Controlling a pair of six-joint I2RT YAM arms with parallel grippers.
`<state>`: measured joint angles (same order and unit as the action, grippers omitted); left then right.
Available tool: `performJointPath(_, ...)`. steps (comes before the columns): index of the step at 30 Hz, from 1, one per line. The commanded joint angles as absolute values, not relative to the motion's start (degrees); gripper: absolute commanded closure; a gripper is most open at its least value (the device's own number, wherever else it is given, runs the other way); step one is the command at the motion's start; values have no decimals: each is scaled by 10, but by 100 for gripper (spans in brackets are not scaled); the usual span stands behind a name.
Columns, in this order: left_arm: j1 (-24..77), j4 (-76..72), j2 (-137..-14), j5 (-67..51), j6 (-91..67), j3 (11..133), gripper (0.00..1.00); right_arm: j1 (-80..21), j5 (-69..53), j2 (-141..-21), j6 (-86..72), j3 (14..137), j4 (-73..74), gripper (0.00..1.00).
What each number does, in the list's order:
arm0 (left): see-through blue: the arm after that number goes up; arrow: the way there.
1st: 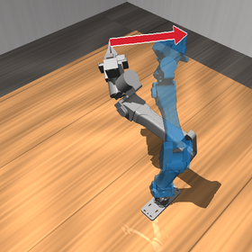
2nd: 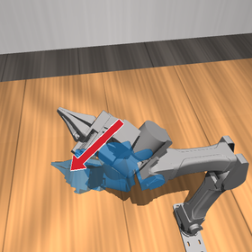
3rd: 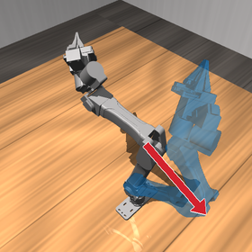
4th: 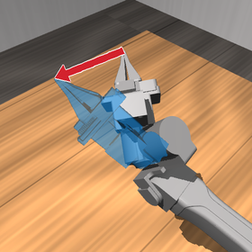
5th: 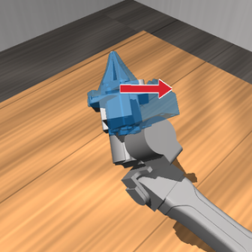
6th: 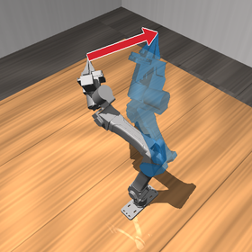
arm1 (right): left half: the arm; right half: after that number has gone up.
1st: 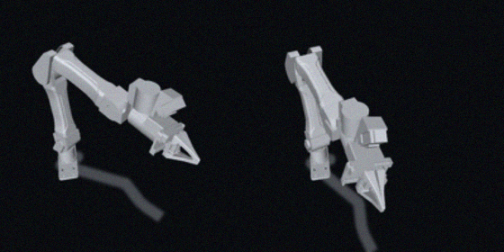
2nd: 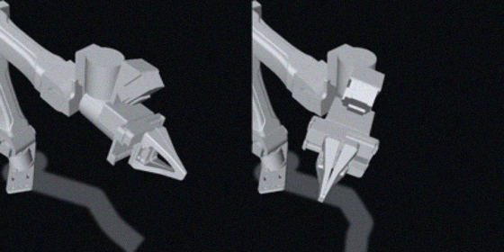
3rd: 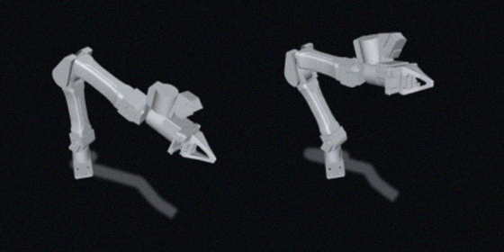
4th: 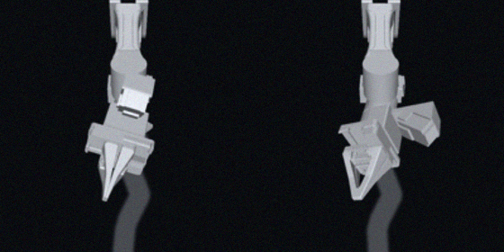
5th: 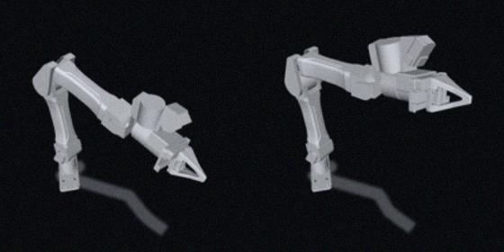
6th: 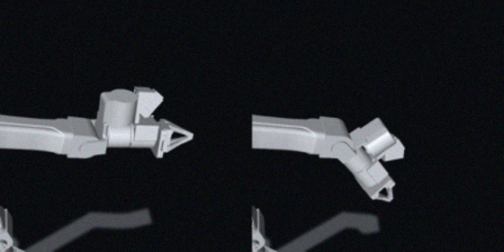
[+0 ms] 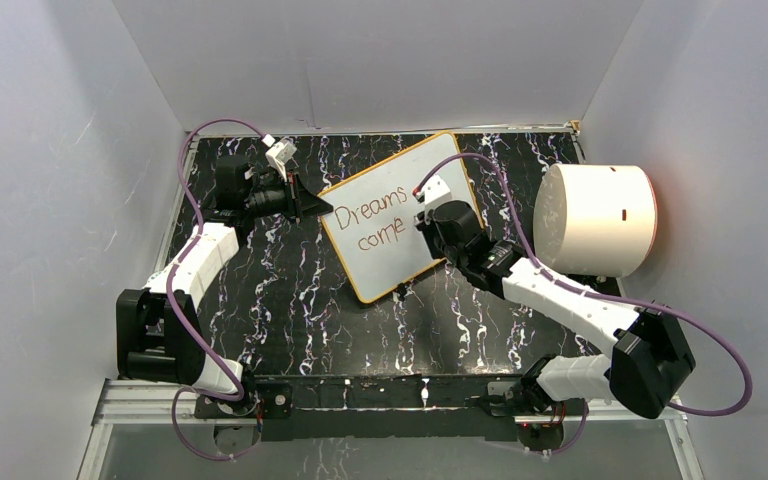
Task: Write a sentence on the whiteboard
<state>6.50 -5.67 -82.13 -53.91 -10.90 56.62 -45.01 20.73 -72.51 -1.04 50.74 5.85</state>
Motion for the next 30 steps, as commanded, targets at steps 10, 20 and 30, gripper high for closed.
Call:
performJointPath(10,77,15,-853,-460,-54,548,100,-418,217,-716,16,520,32,100)
performJointPath(20,77,17,-855,-460,-54,547,100,-418,182,-685,15,523,32,100)
performJointPath(30,77,18,-855,-460,-54,548,100,-418,176,-704,16,533,23,100)
